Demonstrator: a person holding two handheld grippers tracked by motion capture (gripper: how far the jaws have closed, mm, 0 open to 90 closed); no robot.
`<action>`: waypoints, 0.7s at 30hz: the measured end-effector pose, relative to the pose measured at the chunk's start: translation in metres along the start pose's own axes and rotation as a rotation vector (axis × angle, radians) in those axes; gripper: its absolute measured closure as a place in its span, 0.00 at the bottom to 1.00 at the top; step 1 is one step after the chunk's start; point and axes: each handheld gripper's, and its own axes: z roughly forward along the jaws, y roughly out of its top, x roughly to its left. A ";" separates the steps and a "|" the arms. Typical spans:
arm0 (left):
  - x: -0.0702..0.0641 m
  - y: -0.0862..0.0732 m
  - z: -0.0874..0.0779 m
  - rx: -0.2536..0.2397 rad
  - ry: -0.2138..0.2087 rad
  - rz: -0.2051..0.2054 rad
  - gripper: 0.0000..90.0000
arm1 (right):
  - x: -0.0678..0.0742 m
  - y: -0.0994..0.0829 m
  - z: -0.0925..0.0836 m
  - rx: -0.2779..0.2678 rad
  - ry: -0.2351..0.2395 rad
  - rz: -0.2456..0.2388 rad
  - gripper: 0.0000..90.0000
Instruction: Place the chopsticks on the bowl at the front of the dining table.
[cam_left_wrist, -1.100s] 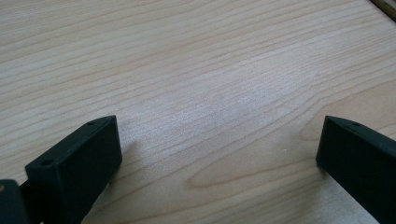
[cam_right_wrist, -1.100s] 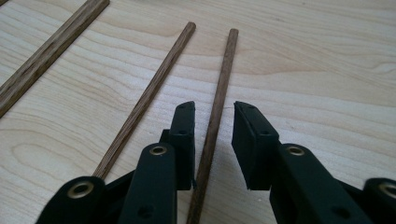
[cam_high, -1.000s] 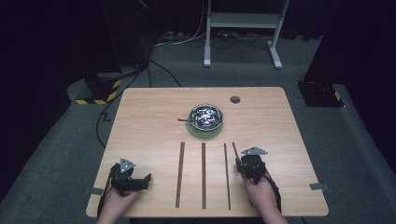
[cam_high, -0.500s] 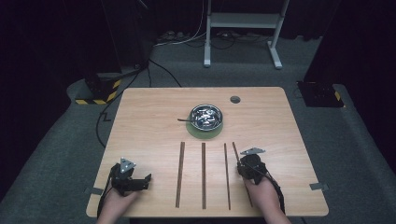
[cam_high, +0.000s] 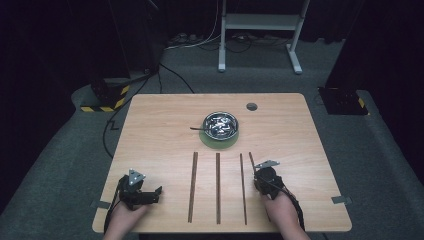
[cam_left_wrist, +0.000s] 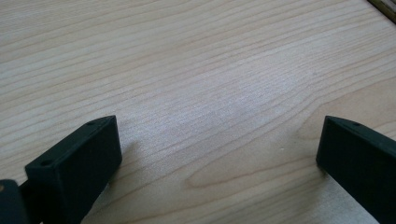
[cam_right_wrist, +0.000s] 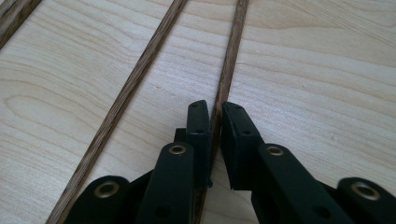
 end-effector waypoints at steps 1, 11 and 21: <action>0.000 0.000 0.000 0.000 -0.003 0.002 0.00 | 0.000 0.000 0.000 -0.003 -0.005 -0.016 0.91; 0.000 0.000 0.000 0.000 -0.011 0.012 0.00 | 0.002 0.000 -0.004 -0.033 -0.022 -0.021 0.94; 0.000 0.000 0.000 0.000 -0.012 0.012 0.00 | 0.001 0.008 -0.012 -0.079 -0.035 -0.024 0.94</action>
